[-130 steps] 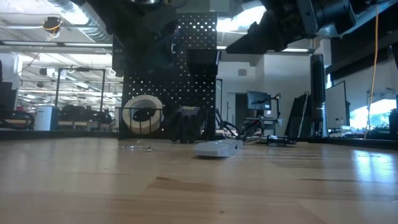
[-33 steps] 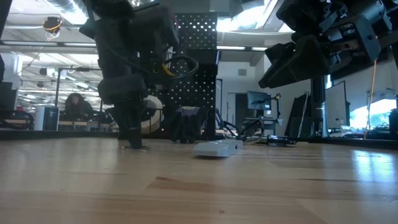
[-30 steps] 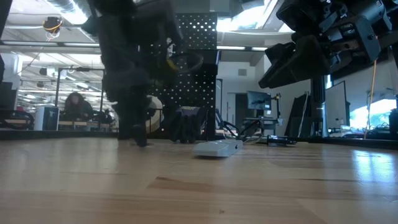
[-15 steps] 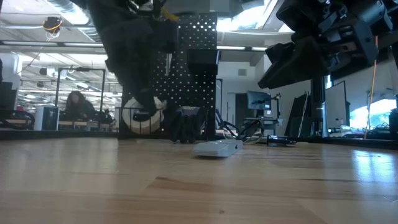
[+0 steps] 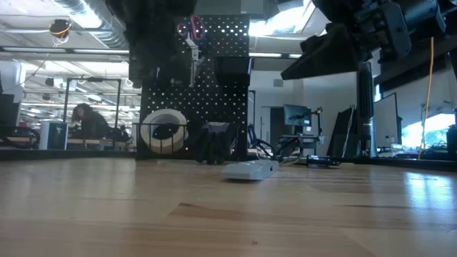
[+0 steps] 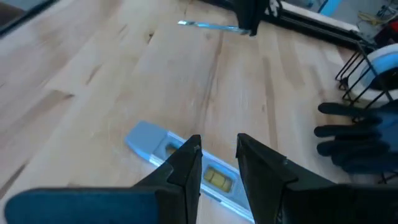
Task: Hang tools onto peg board
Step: Put the hanger hook into the right black bin on the pegboard
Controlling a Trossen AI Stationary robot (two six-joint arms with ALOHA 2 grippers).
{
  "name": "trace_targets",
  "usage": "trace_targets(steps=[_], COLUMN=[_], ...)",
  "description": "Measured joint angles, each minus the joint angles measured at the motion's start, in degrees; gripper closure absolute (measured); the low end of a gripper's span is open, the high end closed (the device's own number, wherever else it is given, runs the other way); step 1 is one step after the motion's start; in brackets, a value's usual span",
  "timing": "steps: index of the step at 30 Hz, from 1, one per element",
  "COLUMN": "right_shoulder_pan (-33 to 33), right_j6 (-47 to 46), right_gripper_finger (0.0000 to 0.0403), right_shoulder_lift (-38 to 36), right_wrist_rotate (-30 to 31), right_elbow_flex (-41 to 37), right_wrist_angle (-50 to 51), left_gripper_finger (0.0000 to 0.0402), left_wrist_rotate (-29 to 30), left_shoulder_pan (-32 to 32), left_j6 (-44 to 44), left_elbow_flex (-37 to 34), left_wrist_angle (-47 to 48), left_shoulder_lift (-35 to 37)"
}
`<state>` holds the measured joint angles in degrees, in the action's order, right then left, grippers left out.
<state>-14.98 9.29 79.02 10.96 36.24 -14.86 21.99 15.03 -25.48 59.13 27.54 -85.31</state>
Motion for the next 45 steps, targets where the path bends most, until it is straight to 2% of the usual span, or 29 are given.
trace_targets(steps=[7,16,21,29,32,35,38,41,45], right_shoulder_pan=[0.0,0.0,0.0,0.0,0.0,0.0,0.0,0.0,0.0], right_j6=[0.0,0.0,2.1,6.8,7.2,7.2,7.2,6.2,3.1], right_gripper_finger=[0.0291,0.0219,0.0204,0.0203,0.0203,0.0203,0.0203,0.0203,0.0203], right_shoulder_lift=[0.0,0.0,0.0,0.0,1.2,4.2,8.4,12.7,17.0], right_wrist_rotate=[0.0,0.0,0.0,0.9,2.7,5.4,6.9,9.7,14.9], right_elbow_flex=[0.0,0.0,0.0,0.0,0.0,0.0,0.5,2.9,8.0], right_wrist_angle=[-0.1,-0.5,-2.5,-11.2,-15.3,-24.8,-36.6,-43.3,-44.7], left_gripper_finger=[0.0401,0.0401,0.0401,0.0401,0.0402,0.0401,0.0401,0.0401,0.0401], left_wrist_rotate=[3.7,4.5,6.5,14.9,21.7,29.8,34.8,37.0,38.5], left_shoulder_pan=[1.5,2.5,3.7,6.9,8.3,8.5,8.5,8.5,8.5], left_j6=[1.0,0.8,1.7,1.0,0.9,0.7,2.1,5.0,6.9], left_elbow_flex=[0.0,-0.6,-0.6,-0.7,-0.7,-0.7,-0.7,-0.7,-0.7], left_wrist_angle=[0.0,-0.1,-0.1,-6.2,-8.4,-11.4,-15.2,-18.4,-19.7], left_shoulder_lift=[2.7,5.2,5.5,5.5,5.5,5.5,5.5,5.5,5.5])
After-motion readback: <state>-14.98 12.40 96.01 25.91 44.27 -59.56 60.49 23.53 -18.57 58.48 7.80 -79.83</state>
